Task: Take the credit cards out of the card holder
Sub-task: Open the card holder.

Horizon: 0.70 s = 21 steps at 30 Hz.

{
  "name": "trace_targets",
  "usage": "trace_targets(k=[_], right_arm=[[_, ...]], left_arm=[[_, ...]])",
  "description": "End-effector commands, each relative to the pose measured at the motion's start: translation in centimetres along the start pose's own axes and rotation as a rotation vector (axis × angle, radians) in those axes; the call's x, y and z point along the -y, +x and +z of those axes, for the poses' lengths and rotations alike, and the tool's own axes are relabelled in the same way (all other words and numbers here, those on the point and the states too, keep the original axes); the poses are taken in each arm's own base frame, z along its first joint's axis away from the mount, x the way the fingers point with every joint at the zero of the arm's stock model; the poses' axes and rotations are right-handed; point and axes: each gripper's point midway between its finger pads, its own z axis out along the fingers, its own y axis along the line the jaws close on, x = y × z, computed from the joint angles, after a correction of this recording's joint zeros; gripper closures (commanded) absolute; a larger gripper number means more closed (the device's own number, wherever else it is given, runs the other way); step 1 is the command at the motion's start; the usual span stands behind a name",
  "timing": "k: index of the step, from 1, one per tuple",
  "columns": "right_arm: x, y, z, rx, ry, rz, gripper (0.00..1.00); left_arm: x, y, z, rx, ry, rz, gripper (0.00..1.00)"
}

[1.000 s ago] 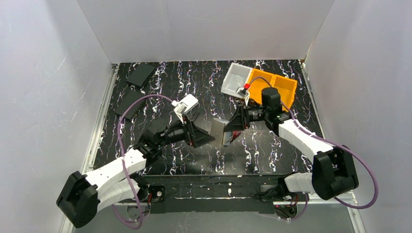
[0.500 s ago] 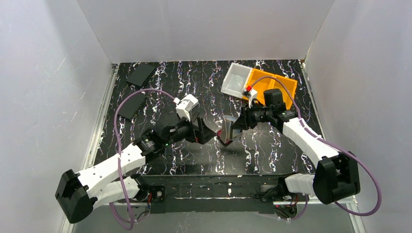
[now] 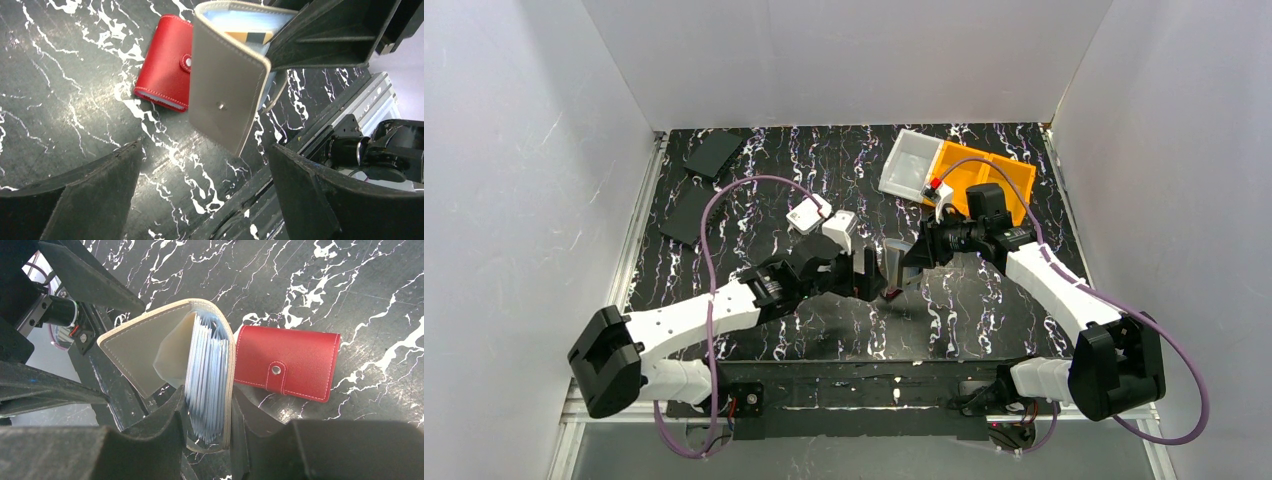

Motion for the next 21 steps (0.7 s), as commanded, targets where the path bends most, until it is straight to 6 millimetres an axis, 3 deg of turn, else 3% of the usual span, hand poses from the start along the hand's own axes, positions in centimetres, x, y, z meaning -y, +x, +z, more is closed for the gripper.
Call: trace_targets(k=[1, 9, 18, 21], right_arm=[[-1.3, -2.7, -0.4, 0.067, -0.054, -0.059, 0.99], [-1.4, -2.5, -0.3, 0.067, -0.06, -0.056, 0.99], [-1.8, -2.4, -0.6, 0.074, -0.073, -0.067, 0.99], [-2.2, -2.5, -0.7, 0.078, -0.094, -0.07, 0.99]], left_arm=[[1.7, -2.4, 0.7, 0.053, 0.002, -0.004, 0.06], [0.7, -2.1, 2.3, 0.036, -0.079, -0.014, 0.18], [-3.1, -1.4, 0.4, 0.062, -0.242, -0.006, 0.49], [-3.7, -1.1, 0.1, 0.067, -0.259, -0.006, 0.51]])
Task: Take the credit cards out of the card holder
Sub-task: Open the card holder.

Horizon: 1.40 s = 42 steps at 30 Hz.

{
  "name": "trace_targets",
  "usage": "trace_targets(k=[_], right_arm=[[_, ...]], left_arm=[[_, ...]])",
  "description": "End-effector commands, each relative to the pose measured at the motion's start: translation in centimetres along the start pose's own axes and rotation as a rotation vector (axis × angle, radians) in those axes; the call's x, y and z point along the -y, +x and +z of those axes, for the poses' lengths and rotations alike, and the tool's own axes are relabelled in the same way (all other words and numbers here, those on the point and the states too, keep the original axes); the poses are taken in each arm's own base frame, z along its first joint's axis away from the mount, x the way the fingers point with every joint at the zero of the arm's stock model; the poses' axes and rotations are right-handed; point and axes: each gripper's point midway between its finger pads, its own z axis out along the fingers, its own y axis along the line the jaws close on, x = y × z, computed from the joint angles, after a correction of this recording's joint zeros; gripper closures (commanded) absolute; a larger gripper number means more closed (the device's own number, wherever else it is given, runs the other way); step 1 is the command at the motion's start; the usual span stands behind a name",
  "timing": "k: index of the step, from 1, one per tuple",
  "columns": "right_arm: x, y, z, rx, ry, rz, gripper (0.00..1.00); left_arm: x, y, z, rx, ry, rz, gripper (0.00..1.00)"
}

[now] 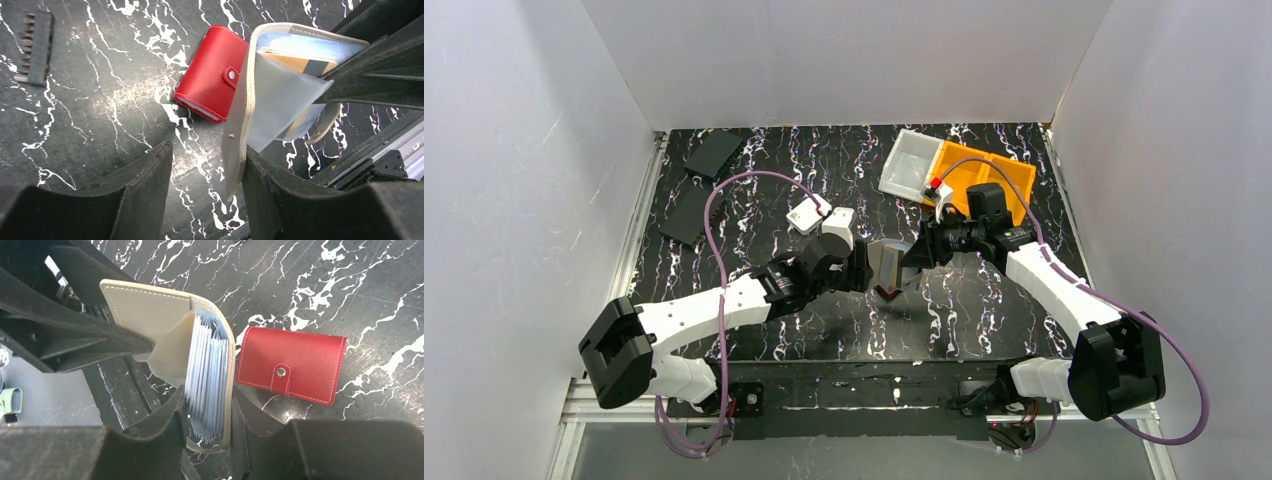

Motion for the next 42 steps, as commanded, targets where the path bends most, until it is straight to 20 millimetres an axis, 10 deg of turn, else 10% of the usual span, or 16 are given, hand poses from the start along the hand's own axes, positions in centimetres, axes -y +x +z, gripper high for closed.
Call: trace_targets(k=[1, 9, 23, 32, 42], right_arm=[[-1.9, -2.4, -0.7, 0.075, -0.08, -0.07, 0.99], [-3.4, -2.1, -1.0, 0.093, -0.151, -0.096, 0.99], [-2.3, -1.7, -0.8, 0.084, -0.107, -0.101, 0.99], [-1.9, -1.6, -0.4, 0.076, -0.107, -0.09, 0.99], [-1.8, -1.6, -0.4, 0.079, -0.11, -0.09, 0.99]], left_arm=[[-1.9, -0.5, -1.0, 0.044, -0.08, 0.0, 0.51], [-4.7, 0.1, -1.1, 0.011, -0.183, -0.009, 0.96], [1.1, -2.3, -8.9, 0.097, 0.271, 0.028, 0.22], [12.0, -2.8, -10.7, -0.085, 0.666, -0.062, 0.22], [9.8, -1.2, -3.8, -0.08, 0.387, -0.112, 0.47]])
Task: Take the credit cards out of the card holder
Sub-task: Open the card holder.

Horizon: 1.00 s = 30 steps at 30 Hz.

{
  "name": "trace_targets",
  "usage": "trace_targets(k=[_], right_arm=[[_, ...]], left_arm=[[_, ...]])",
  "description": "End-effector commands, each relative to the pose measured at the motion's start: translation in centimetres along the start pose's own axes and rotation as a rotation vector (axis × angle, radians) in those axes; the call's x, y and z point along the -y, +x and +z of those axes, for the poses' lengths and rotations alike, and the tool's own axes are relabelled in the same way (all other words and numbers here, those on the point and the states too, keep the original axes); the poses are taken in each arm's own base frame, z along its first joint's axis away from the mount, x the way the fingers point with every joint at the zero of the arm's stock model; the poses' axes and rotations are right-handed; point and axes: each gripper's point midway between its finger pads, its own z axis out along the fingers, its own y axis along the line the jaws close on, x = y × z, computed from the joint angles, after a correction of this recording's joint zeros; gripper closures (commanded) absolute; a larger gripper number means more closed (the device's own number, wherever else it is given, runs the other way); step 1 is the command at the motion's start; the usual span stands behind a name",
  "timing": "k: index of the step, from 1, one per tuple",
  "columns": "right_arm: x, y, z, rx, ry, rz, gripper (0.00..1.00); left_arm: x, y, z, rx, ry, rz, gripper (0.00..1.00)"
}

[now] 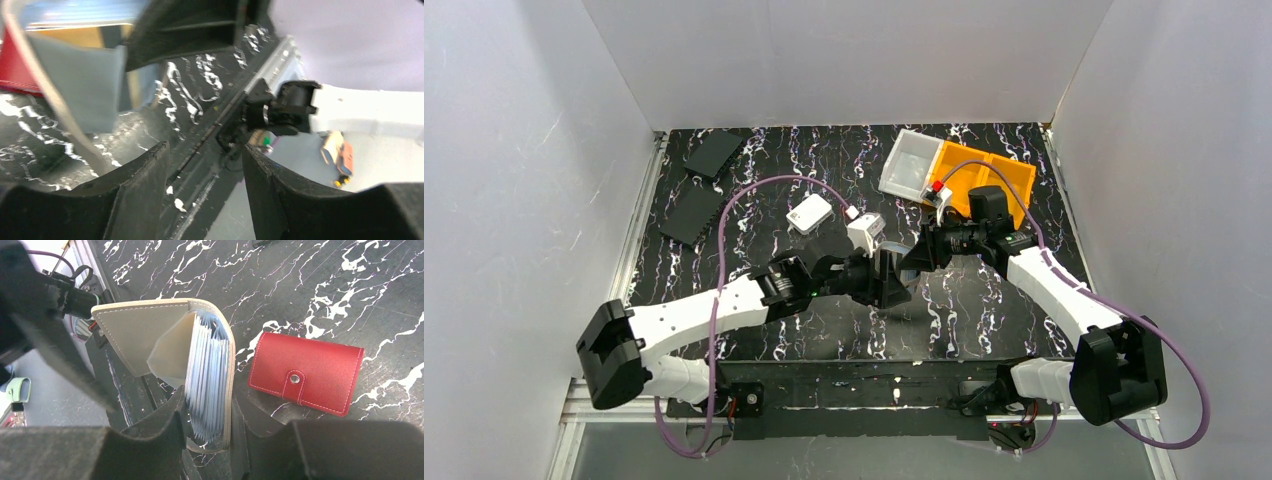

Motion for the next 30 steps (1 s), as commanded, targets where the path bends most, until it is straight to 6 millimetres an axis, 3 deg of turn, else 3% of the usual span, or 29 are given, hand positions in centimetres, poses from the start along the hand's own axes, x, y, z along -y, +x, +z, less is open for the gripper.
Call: trace_targets(k=[1, 6, 12, 20, 25, 30], right_arm=[[-0.7, -1.7, -0.2, 0.05, -0.037, -0.06, 0.99], [-0.8, -1.8, -0.2, 0.052, -0.044, -0.059, 0.99], [-1.0, -1.8, -0.2, 0.056, -0.051, -0.06, 0.99], [-1.1, -1.8, -0.2, 0.058, -0.057, -0.059, 0.99], [-0.9, -1.8, -0.2, 0.057, -0.047, -0.055, 0.99], [-0.9, -1.8, -0.1, 0.058, -0.052, -0.05, 0.99]], left_arm=[[-2.6, -1.9, 1.4, 0.099, -0.154, -0.018, 0.47], [-8.3, -2.2, 1.0, 0.159, -0.436, 0.0, 0.48], [-10.9, -2.4, 1.1, 0.186, -0.55, 0.049, 0.5], [-11.2, -2.9, 1.4, 0.204, -0.56, 0.083, 0.53], [-8.1, -2.7, 2.0, 0.176, -0.374, 0.135, 0.48], [-8.8, -2.7, 2.3, 0.168, -0.414, 0.154, 0.38]])
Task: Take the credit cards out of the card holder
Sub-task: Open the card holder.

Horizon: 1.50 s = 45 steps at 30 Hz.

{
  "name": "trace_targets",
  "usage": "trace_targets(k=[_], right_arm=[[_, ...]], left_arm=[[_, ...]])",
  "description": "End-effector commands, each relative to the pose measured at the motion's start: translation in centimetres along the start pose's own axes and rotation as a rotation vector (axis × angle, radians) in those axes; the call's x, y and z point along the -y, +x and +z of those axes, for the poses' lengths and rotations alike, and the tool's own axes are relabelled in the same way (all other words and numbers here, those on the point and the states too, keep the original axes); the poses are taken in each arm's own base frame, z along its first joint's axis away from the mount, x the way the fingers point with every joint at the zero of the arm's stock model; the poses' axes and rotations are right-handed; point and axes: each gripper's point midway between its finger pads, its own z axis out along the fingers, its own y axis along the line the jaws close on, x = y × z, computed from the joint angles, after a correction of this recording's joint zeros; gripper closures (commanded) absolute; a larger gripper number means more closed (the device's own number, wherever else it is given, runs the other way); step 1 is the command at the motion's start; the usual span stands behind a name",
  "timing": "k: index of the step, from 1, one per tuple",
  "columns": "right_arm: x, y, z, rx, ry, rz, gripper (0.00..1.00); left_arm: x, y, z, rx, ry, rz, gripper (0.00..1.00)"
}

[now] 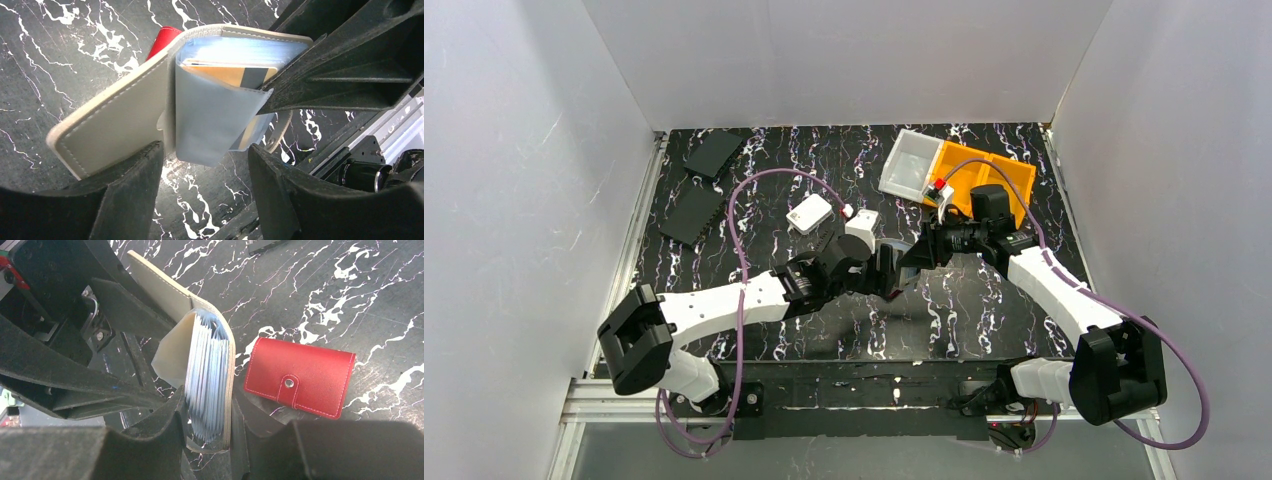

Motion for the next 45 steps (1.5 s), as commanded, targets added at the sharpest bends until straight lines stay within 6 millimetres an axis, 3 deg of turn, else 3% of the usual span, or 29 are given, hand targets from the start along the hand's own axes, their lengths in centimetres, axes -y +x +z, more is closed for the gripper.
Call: trace_targets(k=[1, 4, 8, 11, 13, 18, 22, 29, 33, 35, 39, 45], right_arm=[[-1.1, -1.3, -0.1, 0.039, -0.055, -0.035, 0.99], [-1.1, -1.2, -0.1, 0.041, -0.057, -0.034, 0.99], [-1.2, -1.2, -0.1, 0.042, -0.062, -0.033, 0.99], [-1.2, -1.3, -0.1, 0.043, -0.06, -0.034, 0.99], [-1.2, -1.3, -0.1, 0.043, -0.06, -0.035, 0.99], [-1.2, -1.1, 0.0, 0.04, -0.063, -0.031, 0.99], [-1.4, -1.0, 0.0, 0.039, -0.078, -0.032, 0.99], [-2.3, -0.7, -0.2, 0.04, -0.128, -0.039, 0.99], [-2.6, -0.2, -0.2, 0.034, -0.148, -0.036, 0.99], [-2.5, 0.4, 0.0, 0.028, -0.153, -0.025, 0.99], [-2.5, 2.2, 1.0, 0.012, -0.187, 0.013, 0.99], [-2.2, 4.0, 2.9, -0.014, -0.212, 0.063, 0.99]], left_arm=[[0.1, -1.5, -0.3, 0.04, -0.01, 0.033, 0.34], [-1.3, -1.9, -0.1, 0.035, -0.114, 0.037, 0.29], [-3.2, -1.9, 0.2, 0.01, -0.25, 0.038, 0.29], [-3.5, -2.0, 0.2, 0.015, -0.269, 0.041, 0.36], [-3.9, -2.2, -0.1, 0.028, -0.288, 0.043, 0.47], [-5.3, -2.3, -1.4, 0.048, -0.338, 0.047, 0.52], [-4.8, -1.8, -1.5, 0.037, -0.264, 0.061, 0.55], [-3.5, -1.1, -0.9, -0.028, -0.09, 0.021, 0.75], [-3.0, -1.0, -1.2, -0.064, 0.01, -0.008, 0.82], [-2.6, -0.3, -1.4, -0.103, 0.091, -0.048, 0.81], [-2.4, 1.7, -1.8, -0.169, 0.189, -0.11, 0.66], [-3.9, 6.2, -2.1, -0.266, 0.179, -0.168, 0.75]])
